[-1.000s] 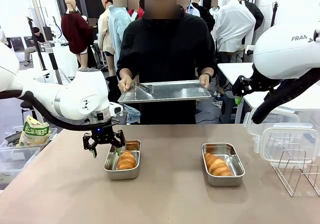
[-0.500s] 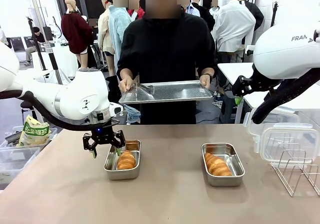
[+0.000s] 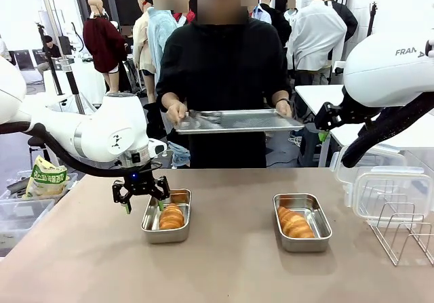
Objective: Place the bread in airtight containers.
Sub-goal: Pick up one Airtight Container lid and hand it to the human.
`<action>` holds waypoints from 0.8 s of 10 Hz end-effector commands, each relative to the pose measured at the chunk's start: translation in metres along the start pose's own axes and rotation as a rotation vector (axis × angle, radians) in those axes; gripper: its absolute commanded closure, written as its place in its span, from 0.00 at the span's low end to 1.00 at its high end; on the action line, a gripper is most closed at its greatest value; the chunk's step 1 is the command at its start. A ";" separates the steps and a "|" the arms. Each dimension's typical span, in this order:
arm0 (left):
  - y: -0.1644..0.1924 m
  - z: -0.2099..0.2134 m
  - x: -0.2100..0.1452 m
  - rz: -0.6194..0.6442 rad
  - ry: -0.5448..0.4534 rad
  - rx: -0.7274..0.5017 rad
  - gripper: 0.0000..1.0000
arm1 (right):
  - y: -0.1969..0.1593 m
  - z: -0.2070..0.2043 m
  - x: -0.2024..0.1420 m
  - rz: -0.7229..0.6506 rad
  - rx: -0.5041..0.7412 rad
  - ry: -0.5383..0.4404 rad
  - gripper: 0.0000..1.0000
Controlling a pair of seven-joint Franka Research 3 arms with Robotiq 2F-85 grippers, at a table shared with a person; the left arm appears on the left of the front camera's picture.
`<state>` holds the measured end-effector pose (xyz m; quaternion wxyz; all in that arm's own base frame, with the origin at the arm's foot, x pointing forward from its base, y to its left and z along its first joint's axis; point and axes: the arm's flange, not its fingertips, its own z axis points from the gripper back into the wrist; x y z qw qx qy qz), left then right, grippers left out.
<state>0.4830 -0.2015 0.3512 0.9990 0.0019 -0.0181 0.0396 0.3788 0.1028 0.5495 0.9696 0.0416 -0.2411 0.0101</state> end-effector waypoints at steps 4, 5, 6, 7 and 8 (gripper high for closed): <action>0.002 0.073 -0.009 -0.122 -0.053 -0.127 0.00 | 0.000 -0.001 0.000 -0.005 0.001 -0.004 0.00; 0.005 0.097 -0.013 -0.179 -0.078 -0.164 0.00 | 0.000 -0.001 0.000 -0.005 0.001 -0.004 0.00; 0.010 0.122 -0.016 -0.239 -0.095 -0.238 0.00 | 0.000 -0.001 0.000 -0.005 0.001 -0.004 0.00; 0.015 0.140 -0.016 -0.286 -0.105 -0.308 0.00 | 0.000 -0.001 0.000 -0.005 0.001 -0.004 0.00; 0.019 0.157 -0.016 -0.317 -0.118 -0.339 0.00 | 0.000 -0.001 0.000 -0.005 0.001 -0.004 0.00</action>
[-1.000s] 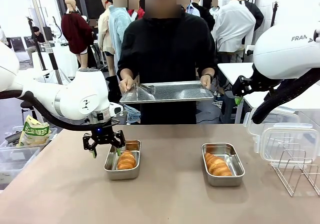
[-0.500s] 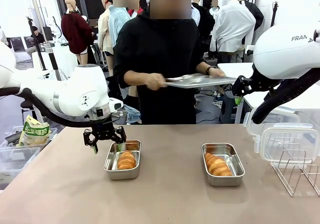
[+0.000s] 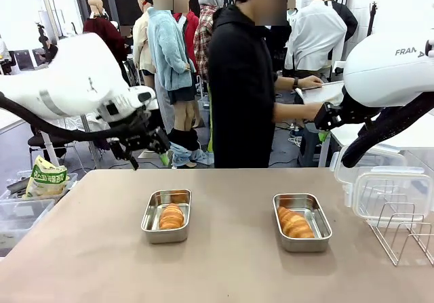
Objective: Place the bread in airtight containers.
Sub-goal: Pick up one Airtight Container lid and hand it to the human.
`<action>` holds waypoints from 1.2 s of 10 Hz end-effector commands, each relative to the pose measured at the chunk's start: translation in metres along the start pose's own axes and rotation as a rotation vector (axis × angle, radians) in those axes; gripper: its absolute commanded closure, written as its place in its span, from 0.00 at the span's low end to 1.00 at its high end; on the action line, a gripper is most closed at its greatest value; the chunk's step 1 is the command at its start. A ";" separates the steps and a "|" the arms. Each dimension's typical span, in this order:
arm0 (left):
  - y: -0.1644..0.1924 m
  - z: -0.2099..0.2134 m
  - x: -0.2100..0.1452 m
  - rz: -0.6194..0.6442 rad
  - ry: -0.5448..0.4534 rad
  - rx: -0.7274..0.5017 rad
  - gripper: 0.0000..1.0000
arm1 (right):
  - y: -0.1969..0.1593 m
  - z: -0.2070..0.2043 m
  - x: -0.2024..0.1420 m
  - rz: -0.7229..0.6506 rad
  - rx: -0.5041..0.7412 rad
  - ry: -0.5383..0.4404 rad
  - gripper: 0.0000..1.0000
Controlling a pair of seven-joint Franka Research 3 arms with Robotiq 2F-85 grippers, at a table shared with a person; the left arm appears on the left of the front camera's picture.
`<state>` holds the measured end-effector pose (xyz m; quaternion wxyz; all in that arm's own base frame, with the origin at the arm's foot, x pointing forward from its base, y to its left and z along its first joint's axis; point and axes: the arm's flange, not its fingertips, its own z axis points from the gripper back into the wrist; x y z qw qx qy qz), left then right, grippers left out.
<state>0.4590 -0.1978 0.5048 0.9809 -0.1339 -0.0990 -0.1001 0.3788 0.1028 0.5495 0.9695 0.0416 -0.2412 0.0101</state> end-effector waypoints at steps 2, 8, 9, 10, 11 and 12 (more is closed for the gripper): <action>0.007 0.019 -0.002 -0.090 0.012 -0.065 0.00 | 0.000 -0.001 0.000 -0.004 0.001 -0.004 0.00; 0.003 0.024 -0.002 -0.086 -0.009 -0.094 0.00 | 0.000 -0.001 0.000 -0.004 0.001 -0.004 0.00; 0.003 0.024 -0.002 -0.086 -0.009 -0.094 0.00 | 0.000 -0.001 0.000 -0.004 0.001 -0.004 0.00; 0.003 0.024 -0.002 -0.086 -0.009 -0.094 0.00 | 0.000 -0.001 0.000 -0.004 0.001 -0.004 0.00; 0.003 0.024 -0.002 -0.086 -0.009 -0.094 0.00 | 0.000 -0.001 0.000 -0.004 0.001 -0.004 0.00; 0.003 0.024 -0.002 -0.086 -0.009 -0.094 0.00 | 0.000 -0.001 0.000 -0.004 0.001 -0.004 0.00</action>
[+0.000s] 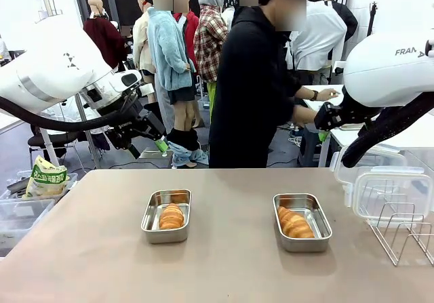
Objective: Place the bread in airtight containers.
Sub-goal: Pick up one Airtight Container lid and hand it to the human.
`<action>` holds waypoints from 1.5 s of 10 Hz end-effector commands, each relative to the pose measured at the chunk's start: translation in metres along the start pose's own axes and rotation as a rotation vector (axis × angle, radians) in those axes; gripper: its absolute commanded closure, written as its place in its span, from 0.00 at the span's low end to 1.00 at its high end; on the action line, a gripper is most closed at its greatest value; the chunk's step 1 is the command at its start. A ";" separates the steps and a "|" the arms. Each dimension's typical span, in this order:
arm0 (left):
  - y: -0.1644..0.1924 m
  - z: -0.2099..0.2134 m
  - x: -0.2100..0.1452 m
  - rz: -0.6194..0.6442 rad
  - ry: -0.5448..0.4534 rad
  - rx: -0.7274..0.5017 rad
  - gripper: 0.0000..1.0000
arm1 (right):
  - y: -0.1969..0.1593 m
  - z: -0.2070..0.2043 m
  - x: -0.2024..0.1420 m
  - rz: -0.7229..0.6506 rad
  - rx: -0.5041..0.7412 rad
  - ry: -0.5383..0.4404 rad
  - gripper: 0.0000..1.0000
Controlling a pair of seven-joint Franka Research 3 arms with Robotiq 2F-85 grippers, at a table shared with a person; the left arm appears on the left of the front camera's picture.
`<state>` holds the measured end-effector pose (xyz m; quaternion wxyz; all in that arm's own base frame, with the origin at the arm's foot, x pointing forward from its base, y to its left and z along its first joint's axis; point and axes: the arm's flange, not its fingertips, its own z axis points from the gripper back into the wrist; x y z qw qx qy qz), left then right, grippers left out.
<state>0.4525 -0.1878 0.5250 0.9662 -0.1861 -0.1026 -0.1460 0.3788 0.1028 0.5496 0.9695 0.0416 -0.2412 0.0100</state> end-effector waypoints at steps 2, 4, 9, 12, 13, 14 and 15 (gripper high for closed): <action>0.000 0.001 0.001 -0.002 0.000 0.021 0.00 | 0.000 -0.001 0.000 -0.004 0.001 -0.004 0.00; 0.000 0.001 0.001 -0.002 0.000 0.021 0.00 | 0.000 -0.001 0.000 -0.004 0.001 -0.004 0.00; 0.000 0.001 0.001 -0.002 0.000 0.021 0.00 | 0.000 -0.001 0.000 -0.004 0.001 -0.004 0.00; 0.000 0.001 0.001 -0.002 0.000 0.021 0.00 | 0.000 -0.001 0.000 -0.004 0.001 -0.004 0.00; 0.000 0.001 0.001 -0.002 0.000 0.021 0.00 | 0.000 -0.001 0.000 -0.004 0.001 -0.004 0.00; 0.000 0.001 0.001 -0.002 0.000 0.021 0.00 | 0.000 -0.001 0.000 -0.004 0.001 -0.004 0.00; 0.000 0.001 0.001 -0.002 0.000 0.021 0.00 | 0.000 0.000 0.000 0.000 0.000 0.000 0.00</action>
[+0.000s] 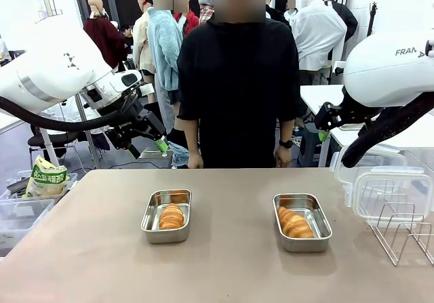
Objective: Place the bread in airtight containers.
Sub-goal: Pick up one Airtight Container lid and hand it to the human.
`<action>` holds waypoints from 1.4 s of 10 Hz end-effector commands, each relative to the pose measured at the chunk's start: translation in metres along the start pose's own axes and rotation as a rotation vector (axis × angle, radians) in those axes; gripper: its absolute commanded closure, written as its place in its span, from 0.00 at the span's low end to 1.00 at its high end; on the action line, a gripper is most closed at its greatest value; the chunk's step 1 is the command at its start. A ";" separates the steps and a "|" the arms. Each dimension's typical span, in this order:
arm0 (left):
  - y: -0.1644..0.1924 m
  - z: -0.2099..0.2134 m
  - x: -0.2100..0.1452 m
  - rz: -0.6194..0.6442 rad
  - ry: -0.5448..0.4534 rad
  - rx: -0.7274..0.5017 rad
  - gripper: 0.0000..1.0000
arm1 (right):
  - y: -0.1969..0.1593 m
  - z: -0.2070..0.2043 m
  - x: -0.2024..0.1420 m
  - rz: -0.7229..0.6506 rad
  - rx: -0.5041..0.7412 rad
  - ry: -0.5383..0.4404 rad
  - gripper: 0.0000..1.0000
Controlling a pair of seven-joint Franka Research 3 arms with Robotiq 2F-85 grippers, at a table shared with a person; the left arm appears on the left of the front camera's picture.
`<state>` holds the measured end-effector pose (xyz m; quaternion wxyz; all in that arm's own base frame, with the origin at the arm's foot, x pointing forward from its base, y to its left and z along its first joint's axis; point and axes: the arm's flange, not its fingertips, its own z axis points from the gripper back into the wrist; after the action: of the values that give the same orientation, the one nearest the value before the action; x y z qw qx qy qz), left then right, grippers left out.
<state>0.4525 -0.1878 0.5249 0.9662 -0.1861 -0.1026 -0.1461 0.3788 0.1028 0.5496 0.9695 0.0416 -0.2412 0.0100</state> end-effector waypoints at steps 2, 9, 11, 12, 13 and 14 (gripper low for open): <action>0.000 0.001 0.001 -0.002 0.000 0.021 0.00 | -0.007 0.012 0.004 0.188 0.010 0.036 0.00; 0.000 0.001 0.001 -0.002 0.000 0.021 0.00 | -0.085 0.014 0.079 0.859 0.173 0.485 0.00; 0.000 0.001 0.001 -0.002 0.000 0.021 0.00 | -0.116 -0.012 0.064 1.102 0.213 0.533 0.00; 0.000 0.001 0.001 -0.002 0.000 0.021 0.00 | -0.124 -0.019 0.052 1.189 0.188 0.482 0.00; 0.000 0.001 0.001 -0.002 0.000 0.021 0.00 | -0.129 -0.027 0.035 1.281 0.148 0.437 0.00; 0.000 0.001 0.001 -0.002 0.000 0.021 0.00 | -0.135 -0.036 0.024 1.311 0.150 0.383 0.00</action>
<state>0.4528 -0.1883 0.5247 0.9662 -0.1860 -0.1022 -0.1464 0.4400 -0.0218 0.5372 0.7951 -0.0315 0.0072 0.6057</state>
